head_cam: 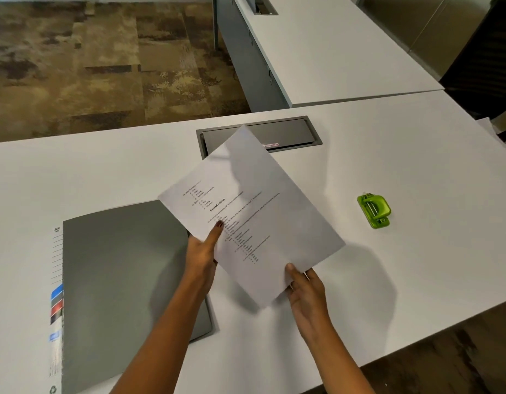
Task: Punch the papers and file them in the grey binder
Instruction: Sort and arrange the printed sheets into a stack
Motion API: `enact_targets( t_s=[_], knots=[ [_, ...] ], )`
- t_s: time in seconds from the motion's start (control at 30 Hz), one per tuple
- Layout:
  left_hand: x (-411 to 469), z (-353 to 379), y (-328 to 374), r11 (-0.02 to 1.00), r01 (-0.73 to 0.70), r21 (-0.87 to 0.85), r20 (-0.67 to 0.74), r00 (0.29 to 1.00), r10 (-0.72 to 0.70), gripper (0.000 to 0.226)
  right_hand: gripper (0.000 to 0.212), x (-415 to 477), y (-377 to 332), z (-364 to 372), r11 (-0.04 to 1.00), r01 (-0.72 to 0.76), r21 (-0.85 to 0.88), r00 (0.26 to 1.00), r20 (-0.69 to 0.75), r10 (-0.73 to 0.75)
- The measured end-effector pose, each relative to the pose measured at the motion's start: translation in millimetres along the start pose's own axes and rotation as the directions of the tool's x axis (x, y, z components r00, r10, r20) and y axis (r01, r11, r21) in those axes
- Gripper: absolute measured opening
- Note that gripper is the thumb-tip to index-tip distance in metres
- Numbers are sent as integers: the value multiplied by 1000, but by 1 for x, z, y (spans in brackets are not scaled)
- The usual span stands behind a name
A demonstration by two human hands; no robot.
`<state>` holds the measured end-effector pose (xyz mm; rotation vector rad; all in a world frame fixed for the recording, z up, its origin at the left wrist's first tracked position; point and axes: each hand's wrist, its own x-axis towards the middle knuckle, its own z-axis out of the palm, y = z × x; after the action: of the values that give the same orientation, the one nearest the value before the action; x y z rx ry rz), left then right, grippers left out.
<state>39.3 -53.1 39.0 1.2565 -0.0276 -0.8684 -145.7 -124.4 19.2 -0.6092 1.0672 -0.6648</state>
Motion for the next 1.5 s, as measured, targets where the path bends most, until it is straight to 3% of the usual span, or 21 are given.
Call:
enact_targets(
  t_s=[0.1, 0.2, 0.3, 0.4, 0.5, 0.63, 0.87, 1.1, 1.23, 1.5],
  knots=[
    [-1, 2, 11, 987, -97, 126, -24, 995, 100, 54, 42, 6, -7, -1, 997, 78, -26, 996, -38, -79],
    [-3, 4, 25, 944, -180, 275, 27, 983, 180, 54, 63, 20, -24, -5, 977, 208, -52, 971, -109, -212],
    [-6, 8, 39, 888, -253, 384, 108, 967, 229, 42, 78, 32, -45, -7, 869, 386, -309, 916, 19, -400],
    [-11, 15, 47, 846, -312, 432, 161, 950, 268, 38, 63, 37, -64, 4, 706, 497, -505, 866, 234, -442],
    [-15, 24, 46, 824, -344, 450, 152, 939, 309, 34, 37, 34, -70, 19, 676, 547, -494, 837, 296, -461],
    [-18, 28, 40, 824, -368, 431, 136, 929, 344, 36, 32, 30, -64, 23, 702, 572, -425, 815, 199, -544],
    [-15, 14, 28, 846, -331, 418, 123, 943, 309, 47, 22, 27, -49, 16, 773, 505, -384, 860, 141, -491],
    [-17, 14, 25, 864, -337, 373, 91, 940, 328, 39, 19, 26, -51, 18, 737, 554, -388, 822, 112, -558],
    [-14, 10, 19, 859, -341, 382, 132, 940, 315, 37, 31, 30, -44, 16, 744, 522, -417, 844, 129, -520],
    [-12, 9, 13, 840, -360, 406, 120, 932, 342, 37, 27, 31, -41, 13, 722, 529, -445, 832, 104, -545]
  ],
)
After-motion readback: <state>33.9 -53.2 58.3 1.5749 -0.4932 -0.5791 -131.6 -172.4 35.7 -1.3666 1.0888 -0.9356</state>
